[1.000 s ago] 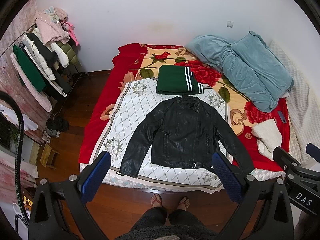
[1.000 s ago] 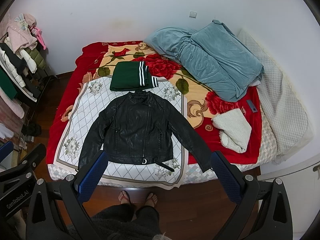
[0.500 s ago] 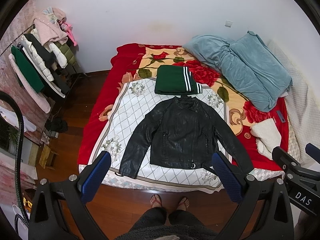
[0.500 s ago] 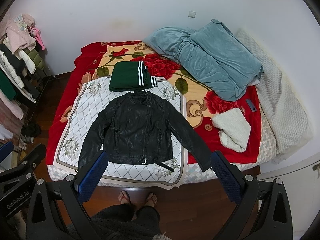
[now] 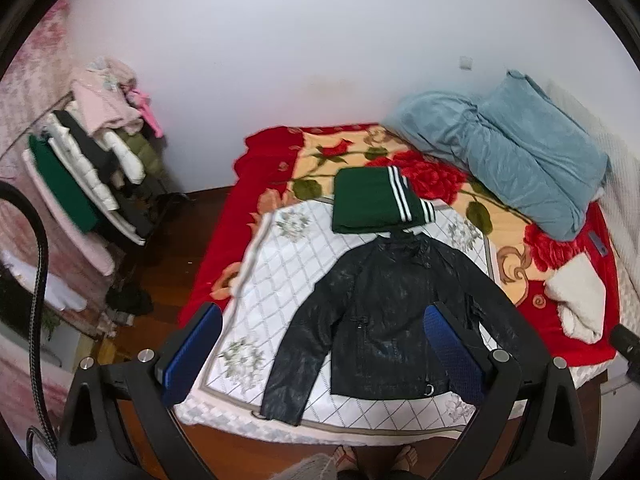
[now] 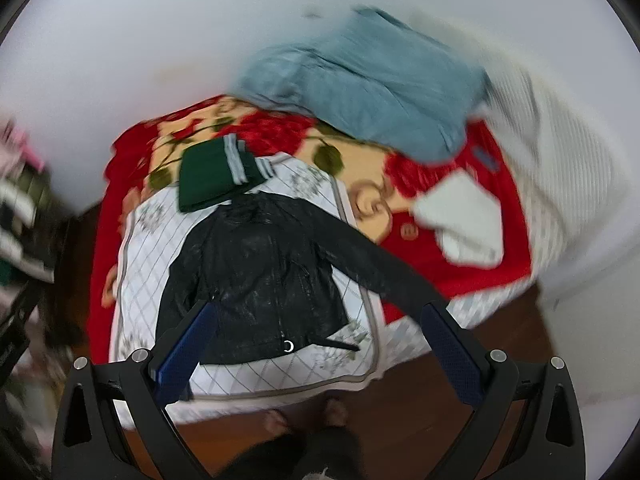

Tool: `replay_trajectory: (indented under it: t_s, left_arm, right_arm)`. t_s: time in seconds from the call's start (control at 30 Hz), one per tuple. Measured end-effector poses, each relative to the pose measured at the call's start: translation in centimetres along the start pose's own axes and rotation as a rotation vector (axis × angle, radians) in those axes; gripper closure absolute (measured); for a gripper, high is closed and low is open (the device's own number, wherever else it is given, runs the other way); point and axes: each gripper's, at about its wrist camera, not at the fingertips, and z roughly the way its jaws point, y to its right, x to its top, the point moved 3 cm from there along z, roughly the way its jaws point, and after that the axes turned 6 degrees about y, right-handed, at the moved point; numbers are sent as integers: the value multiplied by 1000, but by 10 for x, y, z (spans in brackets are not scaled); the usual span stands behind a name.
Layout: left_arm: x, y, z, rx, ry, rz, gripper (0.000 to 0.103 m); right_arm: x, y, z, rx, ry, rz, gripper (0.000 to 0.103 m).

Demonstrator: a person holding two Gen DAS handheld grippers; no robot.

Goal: Fold large clothes

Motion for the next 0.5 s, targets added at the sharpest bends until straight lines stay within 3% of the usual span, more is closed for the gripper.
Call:
replay_trajectory:
  t_s: [0.03,0.07,0.17,0.33,0.5]
  left_arm:
    - [-3,5,15,-2,-9,4,0]
    - [-11,7,30,5,-26,13,0]
    - [-31,26,75,31,-83,37,0]
    - [-71,64,152,76,-205,47,0]
    - [-107,101,224,120,-339,20,0]
  right_arm:
    - [-4,16,23,-22,-9,55,4]
    - [-8,28,39,-33,-19,88,18]
    - [-27,74,100,-63,-85,218,44]
    - [-82,157,214,-18,-216,535,48]
    - [-161,235,342,40,-328,865,42]
